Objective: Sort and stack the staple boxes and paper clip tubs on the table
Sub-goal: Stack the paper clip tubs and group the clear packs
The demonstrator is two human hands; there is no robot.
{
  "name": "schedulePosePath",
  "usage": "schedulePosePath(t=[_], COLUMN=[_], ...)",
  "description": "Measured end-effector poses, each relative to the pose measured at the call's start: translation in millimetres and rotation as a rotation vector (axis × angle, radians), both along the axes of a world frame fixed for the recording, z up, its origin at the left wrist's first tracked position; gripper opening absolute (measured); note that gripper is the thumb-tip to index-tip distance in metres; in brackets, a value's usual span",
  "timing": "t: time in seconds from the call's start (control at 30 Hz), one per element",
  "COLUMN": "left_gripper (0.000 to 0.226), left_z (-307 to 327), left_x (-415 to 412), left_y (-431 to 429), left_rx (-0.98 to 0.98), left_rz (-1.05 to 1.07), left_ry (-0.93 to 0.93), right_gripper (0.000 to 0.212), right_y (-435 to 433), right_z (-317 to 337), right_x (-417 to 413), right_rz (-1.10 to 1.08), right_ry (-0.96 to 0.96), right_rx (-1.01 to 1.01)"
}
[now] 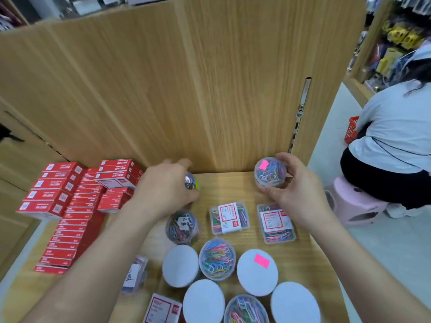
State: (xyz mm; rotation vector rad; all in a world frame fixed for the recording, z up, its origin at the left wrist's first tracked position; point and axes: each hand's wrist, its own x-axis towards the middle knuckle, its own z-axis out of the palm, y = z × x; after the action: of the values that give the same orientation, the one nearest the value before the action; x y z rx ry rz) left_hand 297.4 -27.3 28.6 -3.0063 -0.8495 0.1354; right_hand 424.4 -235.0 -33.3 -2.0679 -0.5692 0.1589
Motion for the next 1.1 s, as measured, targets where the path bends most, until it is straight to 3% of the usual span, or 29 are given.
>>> schedulePosePath(t=[0.17,0.37,0.6,0.77,0.97,1.1], left_gripper=[0.055,0.066,0.056,0.046,0.044,0.052], left_z=[-2.9,-42.8,-61.2,-61.7,-62.7,-66.0], left_x=[27.6,54.4,63.8,68.0,73.1,78.1], left_y=[-20.0,-45.4,-54.0,-61.2,-71.3,-75.3], left_rx=[-0.465,-0.508,-0.796,-0.803,-0.757,-0.774], left_rz=[-0.161,-0.222,-0.15,-0.192,-0.208,-0.197], left_ry=[-0.358,-0.374,-0.559,-0.552,-0.538,-0.492], right_gripper=[0.063,0.062,0.07,0.067,0.07,0.071], right_y=[-13.1,-25.9,-39.4,-37.1,-55.5,-56.5], right_z=[-3.5,-6.6,-10.2,-15.2,-21.7,-25.0], right_x=[6.5,14.9,17.1,15.6,30.1,31.6], right_rz=[0.007,0.036,0.055,-0.025,0.077,0.052], right_ry=[0.08,0.051,0.028,-0.066,0.186,0.244], right_rx=[0.021,0.051,-0.013,-0.041,0.14,0.274])
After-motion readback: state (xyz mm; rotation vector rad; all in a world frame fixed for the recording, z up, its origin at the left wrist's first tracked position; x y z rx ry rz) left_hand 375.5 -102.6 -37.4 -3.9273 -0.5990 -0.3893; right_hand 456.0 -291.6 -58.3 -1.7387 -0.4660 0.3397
